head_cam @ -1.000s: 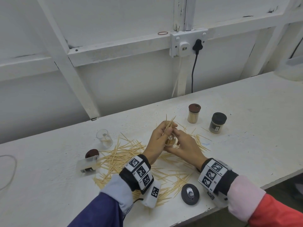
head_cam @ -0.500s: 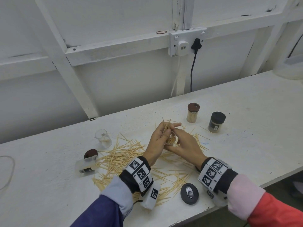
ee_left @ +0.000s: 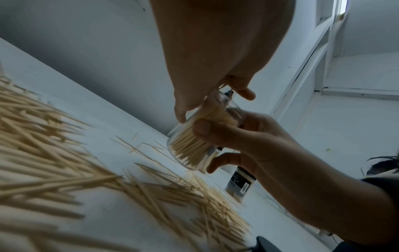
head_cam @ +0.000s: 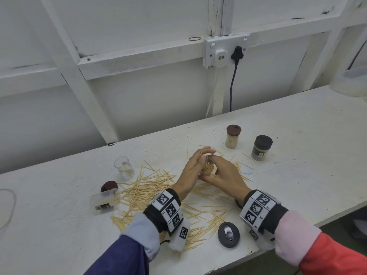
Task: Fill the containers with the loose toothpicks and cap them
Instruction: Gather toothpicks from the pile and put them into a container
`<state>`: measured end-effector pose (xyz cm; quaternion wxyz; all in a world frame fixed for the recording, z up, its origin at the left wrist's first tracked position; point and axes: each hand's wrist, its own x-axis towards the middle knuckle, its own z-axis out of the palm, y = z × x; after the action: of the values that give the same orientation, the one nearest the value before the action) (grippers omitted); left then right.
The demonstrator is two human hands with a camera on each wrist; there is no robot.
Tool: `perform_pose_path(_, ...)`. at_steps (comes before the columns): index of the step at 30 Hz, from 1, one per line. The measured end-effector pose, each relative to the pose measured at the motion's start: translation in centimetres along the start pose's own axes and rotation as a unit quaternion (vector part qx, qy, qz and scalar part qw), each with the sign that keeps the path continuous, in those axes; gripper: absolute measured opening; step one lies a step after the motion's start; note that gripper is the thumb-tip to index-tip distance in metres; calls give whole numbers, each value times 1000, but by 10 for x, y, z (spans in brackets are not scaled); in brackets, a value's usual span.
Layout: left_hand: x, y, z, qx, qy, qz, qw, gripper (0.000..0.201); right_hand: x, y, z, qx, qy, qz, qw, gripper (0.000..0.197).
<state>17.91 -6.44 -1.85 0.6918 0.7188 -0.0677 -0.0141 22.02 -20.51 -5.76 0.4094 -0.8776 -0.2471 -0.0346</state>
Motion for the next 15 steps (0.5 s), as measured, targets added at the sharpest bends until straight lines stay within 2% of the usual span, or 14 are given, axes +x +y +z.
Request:
perform_pose_path(5,2,12,3,18,-5,23,1000,26,-1,-3,0,-27,-28,-7,999,50)
perform_pose_path(8,4,11,4,27,-6,32,999,29,-1,-4,-1,-23,-28,-6,999,55)
perform_pose_path(12,10,0,6,146,11,62,987,37,-1,-6,-3,-11,-21,-22,999,60)
perform_pose_path(15,10,-4,2,158,9,39,987,31,-1,-6,-4,8,-7,-26,1000,57)
